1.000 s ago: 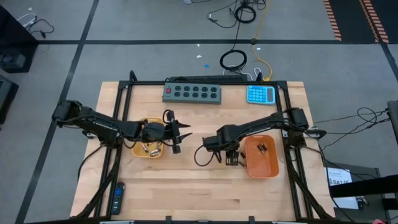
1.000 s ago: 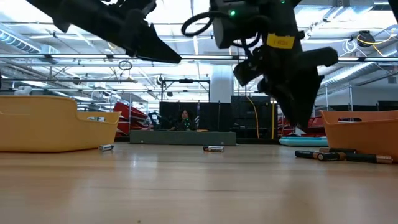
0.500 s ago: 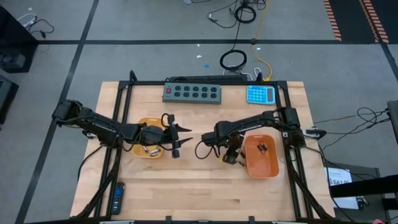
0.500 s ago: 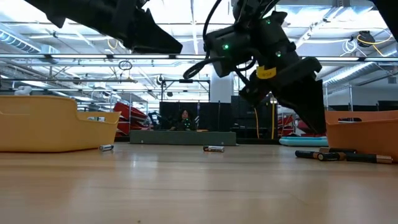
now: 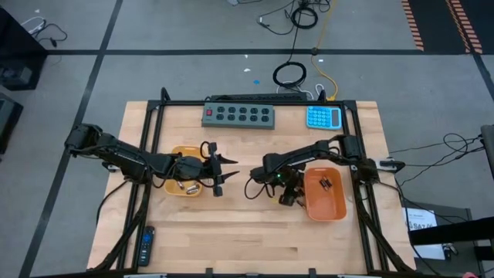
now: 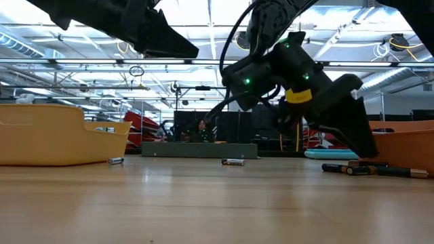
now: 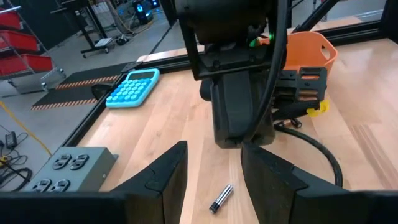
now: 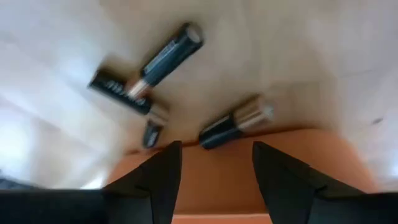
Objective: Sort batteries
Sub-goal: Put the black battery into the orange bin
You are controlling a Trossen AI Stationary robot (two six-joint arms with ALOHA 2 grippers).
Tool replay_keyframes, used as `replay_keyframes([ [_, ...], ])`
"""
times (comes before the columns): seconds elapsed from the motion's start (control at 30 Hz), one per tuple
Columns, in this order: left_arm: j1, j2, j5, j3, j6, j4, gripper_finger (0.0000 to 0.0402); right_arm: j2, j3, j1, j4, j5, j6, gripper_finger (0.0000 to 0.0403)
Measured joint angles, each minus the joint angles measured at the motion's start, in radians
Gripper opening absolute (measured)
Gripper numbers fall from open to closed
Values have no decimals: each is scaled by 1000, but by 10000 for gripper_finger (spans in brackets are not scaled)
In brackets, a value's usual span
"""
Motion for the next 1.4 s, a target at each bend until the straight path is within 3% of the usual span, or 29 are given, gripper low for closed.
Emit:
replay_keyframes([
  [0.23,0,0,0,0,23,-6,159,0,0,-17,26,-39,24,187],
  [0.97,0,0,0,0,24,-26,159,53,2,-22,64,29,2,183],
  [1.13,0,0,0,1,24,-25,159,53,0,-14,77,67,-34,136],
  [1.33,-2,0,0,1,21,-23,159,51,0,-15,85,85,-63,29],
  [1.4,-6,0,0,1,21,-21,159,47,0,-13,83,93,-69,21],
])
